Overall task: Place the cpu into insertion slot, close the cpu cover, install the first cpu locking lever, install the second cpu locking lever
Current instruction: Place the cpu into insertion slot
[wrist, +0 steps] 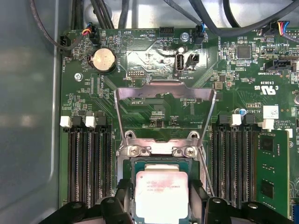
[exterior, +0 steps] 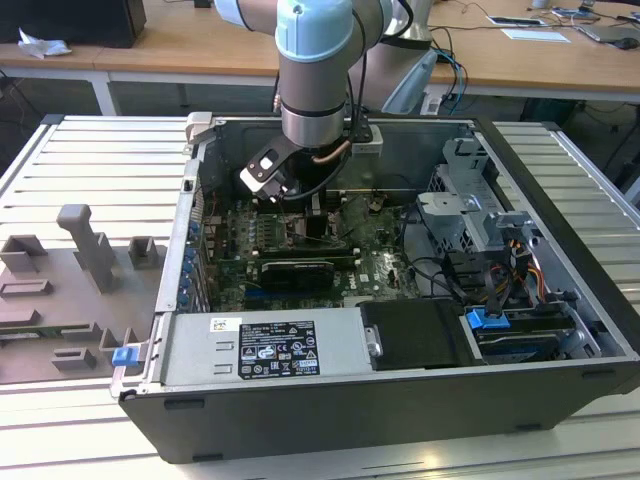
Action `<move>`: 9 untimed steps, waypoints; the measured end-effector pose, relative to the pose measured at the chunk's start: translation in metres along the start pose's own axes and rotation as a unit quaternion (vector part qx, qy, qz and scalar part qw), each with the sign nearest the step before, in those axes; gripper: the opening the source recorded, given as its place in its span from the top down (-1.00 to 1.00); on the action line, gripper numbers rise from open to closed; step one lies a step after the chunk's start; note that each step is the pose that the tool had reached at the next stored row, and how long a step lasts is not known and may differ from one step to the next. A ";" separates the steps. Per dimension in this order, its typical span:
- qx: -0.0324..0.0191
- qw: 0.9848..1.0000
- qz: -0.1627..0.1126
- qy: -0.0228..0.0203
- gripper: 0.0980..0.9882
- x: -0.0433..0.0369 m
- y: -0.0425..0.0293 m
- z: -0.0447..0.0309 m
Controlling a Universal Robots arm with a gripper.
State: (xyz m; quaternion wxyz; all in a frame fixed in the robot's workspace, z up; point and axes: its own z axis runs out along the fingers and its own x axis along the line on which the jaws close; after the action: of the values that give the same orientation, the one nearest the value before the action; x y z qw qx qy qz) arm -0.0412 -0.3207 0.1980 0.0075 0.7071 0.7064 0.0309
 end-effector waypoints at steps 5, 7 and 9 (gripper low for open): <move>0.000 1.000 0.000 0.000 -0.16 0.0002 0.0003 -0.0067; 0.000 1.000 0.000 0.000 -0.16 0.0003 0.0005 -0.0103; 0.000 1.000 0.000 0.000 0.02 0.0004 0.0007 -0.0127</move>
State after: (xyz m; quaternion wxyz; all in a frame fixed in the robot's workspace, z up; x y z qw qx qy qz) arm -0.0412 -0.3207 0.2107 0.0075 0.7071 0.7063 0.0310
